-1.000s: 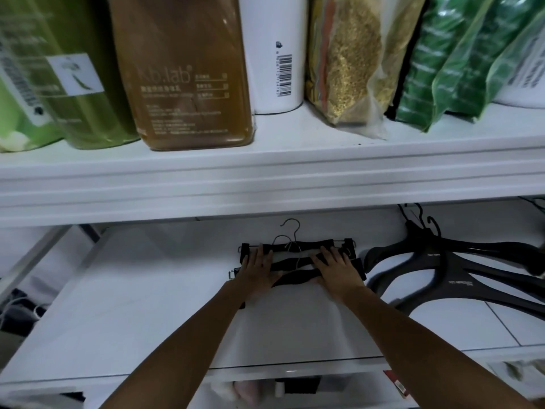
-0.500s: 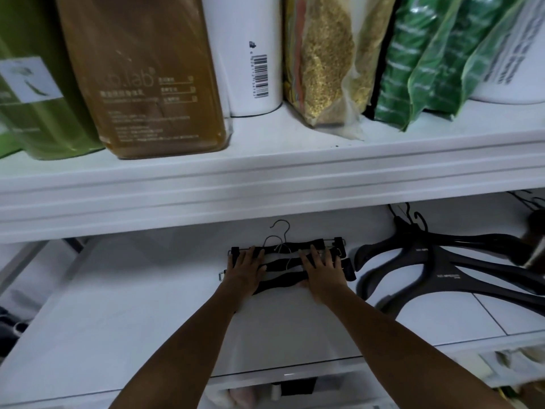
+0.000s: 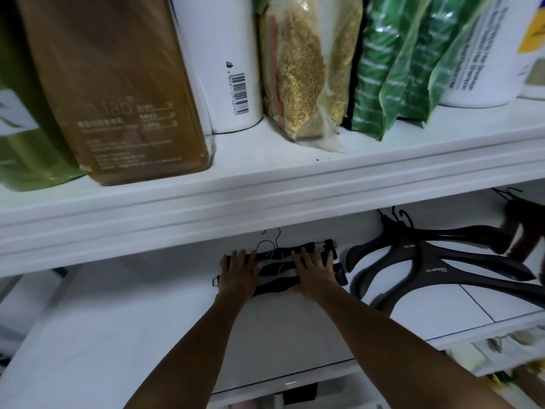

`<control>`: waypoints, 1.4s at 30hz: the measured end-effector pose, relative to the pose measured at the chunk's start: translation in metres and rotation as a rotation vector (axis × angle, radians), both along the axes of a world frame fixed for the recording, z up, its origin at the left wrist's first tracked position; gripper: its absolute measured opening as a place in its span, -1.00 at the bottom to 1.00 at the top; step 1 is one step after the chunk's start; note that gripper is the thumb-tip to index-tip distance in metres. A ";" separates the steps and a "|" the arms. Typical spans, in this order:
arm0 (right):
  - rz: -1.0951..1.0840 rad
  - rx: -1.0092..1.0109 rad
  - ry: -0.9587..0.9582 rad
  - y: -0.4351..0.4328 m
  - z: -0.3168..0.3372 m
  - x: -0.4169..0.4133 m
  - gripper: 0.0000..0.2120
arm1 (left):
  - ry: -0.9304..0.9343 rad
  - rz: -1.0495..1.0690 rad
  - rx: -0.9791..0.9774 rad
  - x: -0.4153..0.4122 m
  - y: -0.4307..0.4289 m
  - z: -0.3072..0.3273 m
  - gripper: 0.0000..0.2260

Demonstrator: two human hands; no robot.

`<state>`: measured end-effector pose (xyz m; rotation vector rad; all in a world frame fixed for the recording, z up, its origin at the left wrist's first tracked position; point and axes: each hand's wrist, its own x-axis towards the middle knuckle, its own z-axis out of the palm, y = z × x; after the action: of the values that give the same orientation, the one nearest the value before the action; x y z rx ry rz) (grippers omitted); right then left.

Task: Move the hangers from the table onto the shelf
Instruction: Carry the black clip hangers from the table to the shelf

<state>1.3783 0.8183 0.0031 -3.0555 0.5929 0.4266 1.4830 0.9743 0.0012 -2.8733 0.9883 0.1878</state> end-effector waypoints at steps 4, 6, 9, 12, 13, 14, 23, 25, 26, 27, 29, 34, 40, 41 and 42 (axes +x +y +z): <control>0.039 0.043 -0.060 -0.003 0.014 -0.002 -0.08 | -0.039 -0.043 -0.015 0.000 -0.006 0.018 -0.52; 0.026 0.080 -0.108 -0.006 0.026 -0.005 -0.09 | -0.079 -0.085 -0.014 0.000 -0.012 0.032 -0.52; -0.023 0.123 -0.173 -0.014 0.050 -0.015 -0.22 | -0.035 -0.163 -0.132 -0.005 -0.023 0.057 -0.48; -0.089 0.171 -0.273 -0.024 0.069 -0.028 -0.36 | 0.080 -0.263 -0.131 -0.014 -0.034 0.081 -0.58; -0.103 0.175 -0.302 -0.027 0.075 -0.035 -0.39 | 0.123 -0.285 -0.117 -0.020 -0.038 0.089 -0.58; -0.113 0.162 -0.324 -0.031 0.081 -0.042 -0.42 | 0.152 -0.303 -0.107 -0.027 -0.042 0.097 -0.57; -0.278 0.021 -0.456 -0.085 0.131 -0.149 -0.56 | 0.209 -0.474 -0.184 -0.132 -0.130 0.148 -0.65; -0.356 -0.008 -0.497 -0.106 0.135 -0.194 -0.59 | 0.192 -0.589 -0.175 -0.175 -0.165 0.153 -0.68; -0.395 -0.012 -0.519 -0.116 0.135 -0.216 -0.61 | 0.168 -0.646 -0.168 -0.194 -0.181 0.154 -0.68; -0.448 -0.017 -0.532 -0.129 0.135 -0.245 -0.62 | 0.152 -0.709 -0.164 -0.218 -0.202 0.154 -0.68; -0.567 -0.032 -0.530 -0.153 0.133 -0.307 -0.64 | 0.134 -0.827 -0.161 -0.267 -0.242 0.152 -0.68; -0.908 -0.080 -0.511 -0.199 0.130 -0.482 -0.66 | 0.136 -1.098 -0.174 -0.413 -0.337 0.156 -0.67; -1.253 -0.133 -0.483 -0.216 0.120 -0.677 -0.67 | 0.109 -1.432 -0.126 -0.597 -0.417 0.149 -0.68; -1.314 -0.148 -0.484 -0.215 0.117 -0.708 -0.67 | 0.119 -1.486 -0.129 -0.628 -0.425 0.147 -0.67; -1.369 -0.165 -0.475 -0.213 0.115 -0.737 -0.67 | 0.129 -1.532 -0.123 -0.659 -0.431 0.146 -0.67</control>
<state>0.6418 0.6049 0.1182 -1.9358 2.3091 -0.3775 0.8243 0.5430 0.1468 -1.4099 2.7893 0.1481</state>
